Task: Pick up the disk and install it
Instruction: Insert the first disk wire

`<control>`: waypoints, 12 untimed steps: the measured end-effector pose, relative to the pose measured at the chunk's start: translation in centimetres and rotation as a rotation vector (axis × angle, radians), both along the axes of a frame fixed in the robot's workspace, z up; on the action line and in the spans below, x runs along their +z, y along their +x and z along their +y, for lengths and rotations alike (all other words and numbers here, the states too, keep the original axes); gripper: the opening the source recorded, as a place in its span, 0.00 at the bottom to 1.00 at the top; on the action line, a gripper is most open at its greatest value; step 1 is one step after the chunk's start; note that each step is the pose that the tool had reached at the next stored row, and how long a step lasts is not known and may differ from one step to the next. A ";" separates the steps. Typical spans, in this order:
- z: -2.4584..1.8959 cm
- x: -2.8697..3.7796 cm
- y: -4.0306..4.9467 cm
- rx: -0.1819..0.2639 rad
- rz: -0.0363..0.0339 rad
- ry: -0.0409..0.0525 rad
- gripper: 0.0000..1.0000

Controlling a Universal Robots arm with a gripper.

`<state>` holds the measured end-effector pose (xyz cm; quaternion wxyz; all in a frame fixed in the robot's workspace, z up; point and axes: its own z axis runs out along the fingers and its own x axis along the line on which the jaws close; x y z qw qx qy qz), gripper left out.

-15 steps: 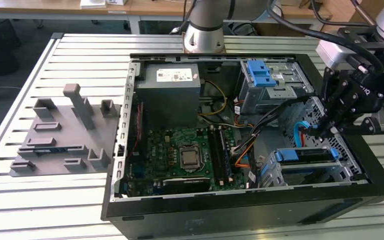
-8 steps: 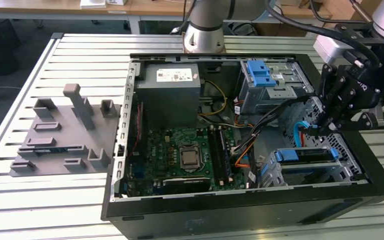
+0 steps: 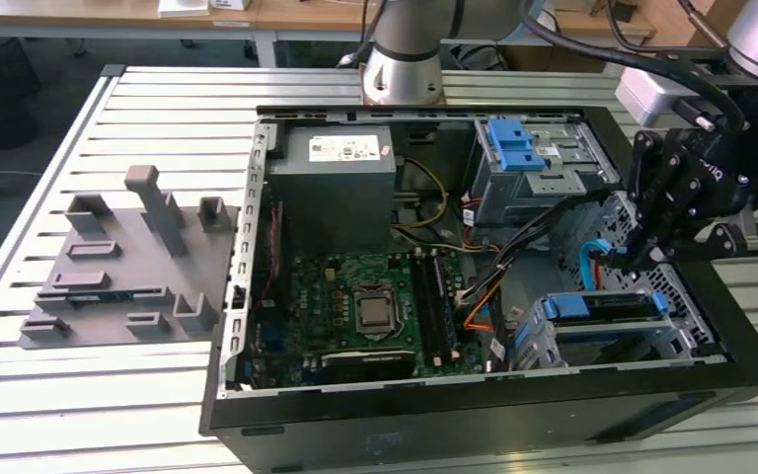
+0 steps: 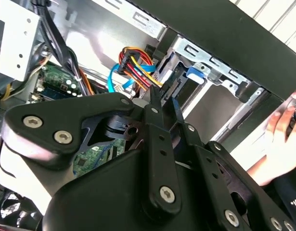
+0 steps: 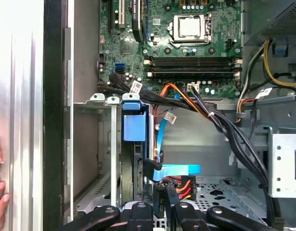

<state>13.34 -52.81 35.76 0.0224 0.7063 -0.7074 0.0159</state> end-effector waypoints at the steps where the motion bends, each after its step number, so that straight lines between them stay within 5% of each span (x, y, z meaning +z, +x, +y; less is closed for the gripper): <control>1: 0.01 -0.07 0.00 0.000 0.0000 -0.0007 0.25; 8: 0.05 -0.37 0.00 -0.001 0.0000 -0.0011 0.25; 12: 0.06 -0.39 0.00 -0.001 0.0000 -0.0009 0.16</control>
